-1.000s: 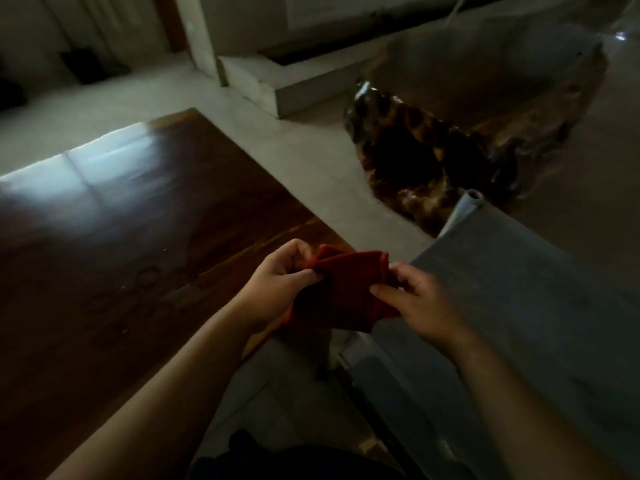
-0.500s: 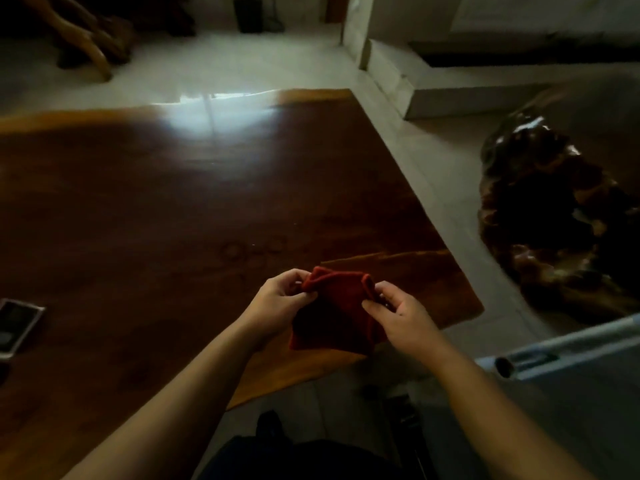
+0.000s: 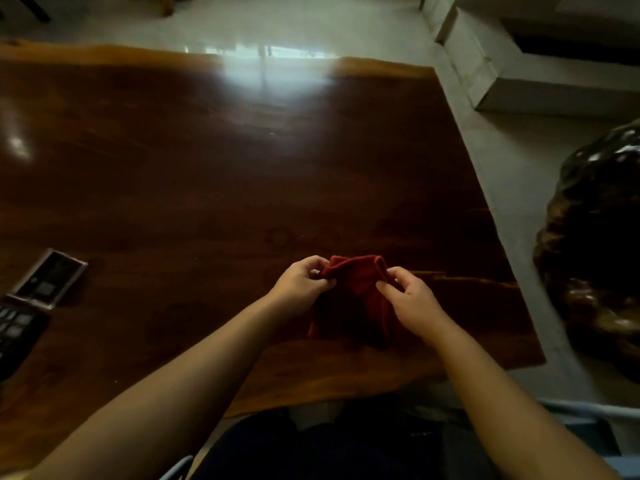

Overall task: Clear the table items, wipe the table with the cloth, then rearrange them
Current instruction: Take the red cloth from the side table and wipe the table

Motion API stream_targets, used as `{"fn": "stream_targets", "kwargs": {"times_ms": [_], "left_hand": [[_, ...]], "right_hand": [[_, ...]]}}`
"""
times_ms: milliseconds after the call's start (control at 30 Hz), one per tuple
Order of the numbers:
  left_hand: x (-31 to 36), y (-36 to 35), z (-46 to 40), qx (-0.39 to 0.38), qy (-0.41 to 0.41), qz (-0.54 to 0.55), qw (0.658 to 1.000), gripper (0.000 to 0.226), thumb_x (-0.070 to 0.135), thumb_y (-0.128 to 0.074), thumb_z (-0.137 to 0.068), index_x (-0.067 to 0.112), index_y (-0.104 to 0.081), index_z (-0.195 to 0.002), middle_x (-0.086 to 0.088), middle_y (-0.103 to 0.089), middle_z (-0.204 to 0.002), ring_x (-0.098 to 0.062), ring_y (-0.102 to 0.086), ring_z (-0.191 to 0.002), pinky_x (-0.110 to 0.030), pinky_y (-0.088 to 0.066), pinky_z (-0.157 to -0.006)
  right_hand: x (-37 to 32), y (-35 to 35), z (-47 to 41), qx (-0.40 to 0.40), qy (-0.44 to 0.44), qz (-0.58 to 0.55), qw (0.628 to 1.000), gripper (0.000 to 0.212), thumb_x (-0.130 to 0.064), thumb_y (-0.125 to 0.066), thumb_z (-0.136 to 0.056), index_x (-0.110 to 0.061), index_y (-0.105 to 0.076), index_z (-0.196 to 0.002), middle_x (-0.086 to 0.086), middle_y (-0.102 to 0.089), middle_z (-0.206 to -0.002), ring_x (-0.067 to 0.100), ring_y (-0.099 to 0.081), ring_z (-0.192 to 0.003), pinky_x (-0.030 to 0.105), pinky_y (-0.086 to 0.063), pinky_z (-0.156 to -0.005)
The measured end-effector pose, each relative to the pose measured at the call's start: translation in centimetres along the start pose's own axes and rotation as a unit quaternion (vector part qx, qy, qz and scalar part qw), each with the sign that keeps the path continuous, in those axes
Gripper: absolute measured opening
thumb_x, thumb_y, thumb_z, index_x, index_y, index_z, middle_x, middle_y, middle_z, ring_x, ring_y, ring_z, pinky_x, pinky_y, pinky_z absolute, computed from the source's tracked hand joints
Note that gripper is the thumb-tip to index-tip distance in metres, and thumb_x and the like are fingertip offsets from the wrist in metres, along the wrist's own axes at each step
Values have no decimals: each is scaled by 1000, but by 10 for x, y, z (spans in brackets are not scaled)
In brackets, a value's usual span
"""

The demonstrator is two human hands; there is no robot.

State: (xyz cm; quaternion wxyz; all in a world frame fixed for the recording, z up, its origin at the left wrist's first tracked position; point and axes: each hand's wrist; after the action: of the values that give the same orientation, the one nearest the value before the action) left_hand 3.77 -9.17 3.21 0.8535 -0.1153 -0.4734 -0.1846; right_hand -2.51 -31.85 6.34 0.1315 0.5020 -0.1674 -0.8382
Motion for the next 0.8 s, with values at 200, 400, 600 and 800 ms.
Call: {"fn": "stream_targets", "kwargs": {"times_ms": [200,400,600,800], "left_hand": [[11,-27,-56,43,15,-31,998,15,15,-72,-90,29,-70,-98,-5,-73,-104,-21,-73,-94,-41,-61,-85],[22,-60,-113,128,33,-70,989,18,15,-70,-91,27,-67,-103,-2,-72,-103,-15,-71,-86,-32,-60,-72],[-2,-56,-130,197,59,-197,959,55,27,-72,-92,23,-52,-143,-3,-64,-132,-17,-65,-109,-31,-55,-89],[-67,1,-56,254,31,-390,885,82,46,-74,-86,21,-35,-155,-6,-39,-158,-25,-27,-150,-40,-26,-120]], "right_hand": [[6,31,-67,-12,-11,38,999,7,-29,-61,-100,-32,-67,-104,-4,-72,-101,3,-72,-80,19,-53,-63],[17,64,-149,-33,-14,74,997,9,-25,-62,-98,-24,-66,-107,2,-72,-102,20,-72,-91,48,-59,-86],[40,65,-200,18,7,233,972,57,-30,-61,-96,-20,-40,-148,13,-46,-144,31,-46,-130,43,-47,-100],[65,22,-187,-29,128,266,955,65,-42,-52,-101,-17,-30,-157,3,-25,-166,19,-2,-155,44,-15,-121]]}}
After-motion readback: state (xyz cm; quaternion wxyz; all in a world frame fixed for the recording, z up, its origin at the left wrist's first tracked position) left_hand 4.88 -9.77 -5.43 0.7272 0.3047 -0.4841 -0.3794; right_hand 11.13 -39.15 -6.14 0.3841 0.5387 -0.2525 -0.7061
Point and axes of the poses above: each hand's wrist, its own z-axis away from the middle knuckle, its own y-axis out of the back of the hand, x = y × z
